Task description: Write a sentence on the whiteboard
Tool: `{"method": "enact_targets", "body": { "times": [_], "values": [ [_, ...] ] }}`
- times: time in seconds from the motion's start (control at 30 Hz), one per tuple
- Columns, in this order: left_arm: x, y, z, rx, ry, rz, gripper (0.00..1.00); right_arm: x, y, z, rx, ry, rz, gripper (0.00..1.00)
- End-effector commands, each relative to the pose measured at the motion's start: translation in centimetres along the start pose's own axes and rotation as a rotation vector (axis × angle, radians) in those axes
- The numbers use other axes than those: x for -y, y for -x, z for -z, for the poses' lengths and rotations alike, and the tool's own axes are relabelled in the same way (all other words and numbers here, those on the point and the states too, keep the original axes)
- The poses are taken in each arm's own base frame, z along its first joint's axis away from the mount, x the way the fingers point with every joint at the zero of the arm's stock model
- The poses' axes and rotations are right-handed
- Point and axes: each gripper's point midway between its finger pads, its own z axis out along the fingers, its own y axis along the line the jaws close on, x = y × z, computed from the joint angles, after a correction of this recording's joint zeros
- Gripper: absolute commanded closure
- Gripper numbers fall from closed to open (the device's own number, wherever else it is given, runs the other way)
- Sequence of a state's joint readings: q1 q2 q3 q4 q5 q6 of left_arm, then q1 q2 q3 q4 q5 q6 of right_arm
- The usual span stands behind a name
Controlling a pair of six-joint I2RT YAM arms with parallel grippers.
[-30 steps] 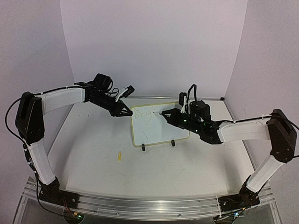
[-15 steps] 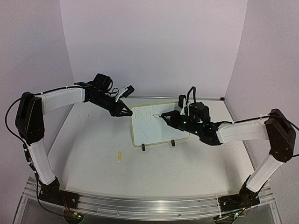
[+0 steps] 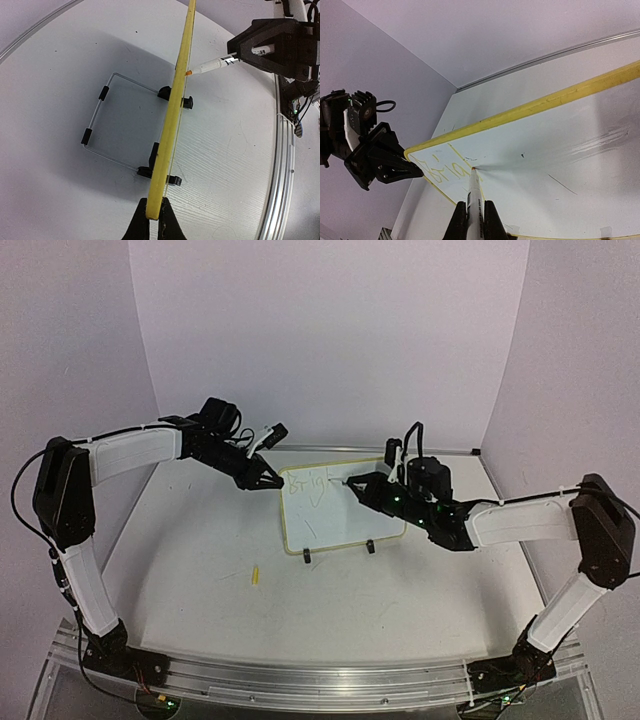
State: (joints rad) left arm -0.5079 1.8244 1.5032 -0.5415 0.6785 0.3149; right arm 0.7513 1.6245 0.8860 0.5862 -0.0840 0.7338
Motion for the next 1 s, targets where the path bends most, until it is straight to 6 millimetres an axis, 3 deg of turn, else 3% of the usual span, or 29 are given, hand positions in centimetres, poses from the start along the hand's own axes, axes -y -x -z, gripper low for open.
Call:
{"method": "enact_targets", "body": {
  "times": [0.0,0.3,0.8,0.97],
  "values": [
    [-0.4,0.7,0.6,0.0,0.051,-0.054,1.0,-1.4,3.5,1.0,0.123,0.025,-0.001,1.0],
    [-0.3,0.7,0.6,0.001,0.05,-0.055,1.0,0.1,2.5,1.1,0.11,-0.019,-0.012,1.0],
    [-0.1,0.9,0.8,0.005,0.05,-0.06,1.0,3.3,-1.0,0.8,0.02,-0.097,-0.035,1.0],
    [0.0,0.9,0.9,0.008,0.051,-0.063,1.0,3.1,-0.6,1.1,0.031,-0.097,-0.027,1.0]
  ]
}}
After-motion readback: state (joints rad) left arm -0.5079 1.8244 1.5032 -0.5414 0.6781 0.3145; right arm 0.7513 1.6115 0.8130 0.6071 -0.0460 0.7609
